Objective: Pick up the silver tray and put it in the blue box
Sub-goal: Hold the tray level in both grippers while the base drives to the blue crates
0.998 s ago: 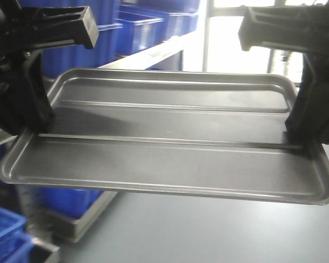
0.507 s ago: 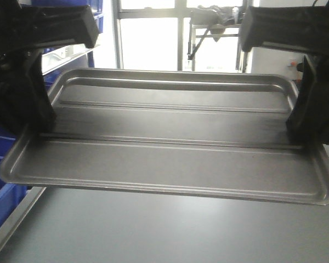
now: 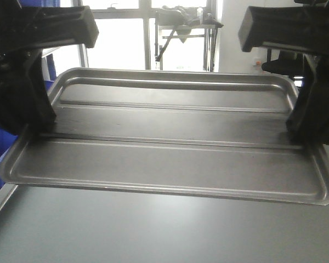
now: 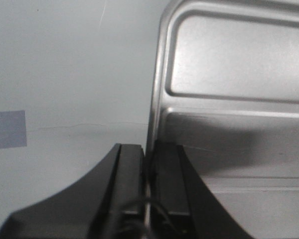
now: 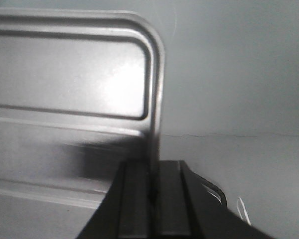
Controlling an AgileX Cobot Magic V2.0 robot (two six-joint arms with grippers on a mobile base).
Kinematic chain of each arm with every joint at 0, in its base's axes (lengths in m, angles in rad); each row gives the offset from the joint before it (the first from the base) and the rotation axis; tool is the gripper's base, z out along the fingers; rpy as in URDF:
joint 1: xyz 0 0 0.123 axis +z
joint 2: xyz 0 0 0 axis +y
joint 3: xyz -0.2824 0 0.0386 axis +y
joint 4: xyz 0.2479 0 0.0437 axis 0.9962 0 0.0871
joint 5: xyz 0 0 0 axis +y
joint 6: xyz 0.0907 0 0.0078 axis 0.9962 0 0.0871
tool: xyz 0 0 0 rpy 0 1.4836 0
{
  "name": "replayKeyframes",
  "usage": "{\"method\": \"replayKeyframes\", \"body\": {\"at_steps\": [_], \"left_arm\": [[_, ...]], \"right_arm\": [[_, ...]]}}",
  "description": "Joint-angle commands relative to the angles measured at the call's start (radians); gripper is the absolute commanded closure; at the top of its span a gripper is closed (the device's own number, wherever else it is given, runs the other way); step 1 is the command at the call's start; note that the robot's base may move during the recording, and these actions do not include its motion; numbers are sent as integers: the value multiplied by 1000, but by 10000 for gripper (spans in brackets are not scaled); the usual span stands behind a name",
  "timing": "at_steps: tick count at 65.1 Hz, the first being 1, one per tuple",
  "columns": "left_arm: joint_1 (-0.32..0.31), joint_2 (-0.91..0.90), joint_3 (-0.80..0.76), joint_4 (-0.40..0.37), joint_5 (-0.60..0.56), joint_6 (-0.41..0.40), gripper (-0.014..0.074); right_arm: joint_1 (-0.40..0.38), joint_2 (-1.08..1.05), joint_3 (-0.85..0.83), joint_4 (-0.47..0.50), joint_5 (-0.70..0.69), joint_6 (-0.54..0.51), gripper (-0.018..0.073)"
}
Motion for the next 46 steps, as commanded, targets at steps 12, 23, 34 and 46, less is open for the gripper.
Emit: {"method": "replayKeyframes", "body": {"at_steps": [12, 23, 34, 46], "left_arm": [[5, -24, -31, 35, -5, -4, 604], [5, -24, -31, 35, -5, -4, 604], [5, -24, -31, 35, -5, -4, 604], [5, -24, -31, 35, -5, -4, 604]], "right_arm": [[-2, -23, -29, -46, 1, -17, 489], [-2, -23, -29, -46, 1, -17, 489], [-2, -23, -29, -46, 1, -17, 489], [-2, -23, -29, -46, 1, -17, 489]]}}
